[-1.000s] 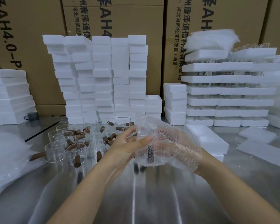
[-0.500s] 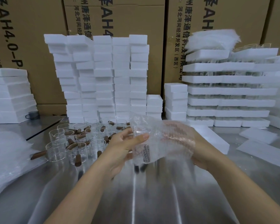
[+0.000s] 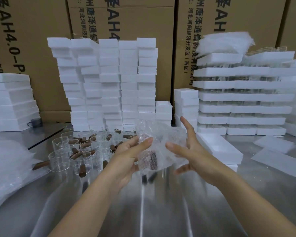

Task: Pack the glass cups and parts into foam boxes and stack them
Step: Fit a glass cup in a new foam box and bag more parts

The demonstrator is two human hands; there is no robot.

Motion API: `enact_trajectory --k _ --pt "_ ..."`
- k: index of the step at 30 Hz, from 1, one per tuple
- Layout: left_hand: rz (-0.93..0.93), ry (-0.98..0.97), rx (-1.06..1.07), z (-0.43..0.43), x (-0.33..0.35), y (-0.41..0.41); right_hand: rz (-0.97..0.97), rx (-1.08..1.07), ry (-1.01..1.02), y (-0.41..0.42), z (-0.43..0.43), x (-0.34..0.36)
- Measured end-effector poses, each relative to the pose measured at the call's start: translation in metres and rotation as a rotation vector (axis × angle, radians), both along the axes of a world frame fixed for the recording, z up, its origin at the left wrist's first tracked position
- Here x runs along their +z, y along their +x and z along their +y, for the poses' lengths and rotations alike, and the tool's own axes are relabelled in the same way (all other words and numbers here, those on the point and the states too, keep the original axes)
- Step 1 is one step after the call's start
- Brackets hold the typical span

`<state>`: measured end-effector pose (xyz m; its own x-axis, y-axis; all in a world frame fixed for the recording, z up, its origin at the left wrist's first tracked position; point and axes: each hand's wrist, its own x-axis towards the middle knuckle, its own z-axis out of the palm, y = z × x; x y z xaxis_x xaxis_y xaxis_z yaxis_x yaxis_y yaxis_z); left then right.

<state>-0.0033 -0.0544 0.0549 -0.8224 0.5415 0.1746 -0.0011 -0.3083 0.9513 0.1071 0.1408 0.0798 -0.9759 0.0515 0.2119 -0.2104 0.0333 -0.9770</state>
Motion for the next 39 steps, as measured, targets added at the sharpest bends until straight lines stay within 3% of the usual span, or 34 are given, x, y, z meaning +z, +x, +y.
enact_trajectory --k 3,5,8,10,15,20,27,34,39 --pt "0.017 -0.029 -0.027 0.002 -0.002 0.003 -0.048 0.108 -0.050 -0.001 -0.002 -0.005" --pt "0.021 -0.053 -0.009 0.006 -0.003 0.006 -0.059 0.126 0.030 -0.004 -0.005 -0.011" --pt "0.010 -0.073 0.003 0.010 -0.004 0.012 0.023 -0.035 0.241 -0.011 -0.009 -0.016" --pt "0.046 -0.076 -0.027 0.008 -0.001 0.012 0.099 -0.125 0.258 -0.015 -0.005 -0.016" --pt "0.041 -0.095 -0.041 0.000 0.003 0.007 0.098 -0.194 0.144 -0.016 0.012 -0.010" --pt "0.020 -0.091 -0.131 0.002 0.006 0.012 0.091 -0.122 -0.053 -0.014 0.018 -0.007" --pt "-0.207 0.087 -0.200 0.009 0.008 0.019 0.178 -0.120 -0.154 -0.012 0.004 -0.006" --pt "-0.349 0.111 -0.218 0.010 0.010 0.026 0.422 -0.318 0.270 -0.012 -0.008 -0.011" --pt "-0.351 0.111 -0.366 0.011 0.007 0.028 0.442 -0.269 0.485 -0.007 -0.014 -0.013"
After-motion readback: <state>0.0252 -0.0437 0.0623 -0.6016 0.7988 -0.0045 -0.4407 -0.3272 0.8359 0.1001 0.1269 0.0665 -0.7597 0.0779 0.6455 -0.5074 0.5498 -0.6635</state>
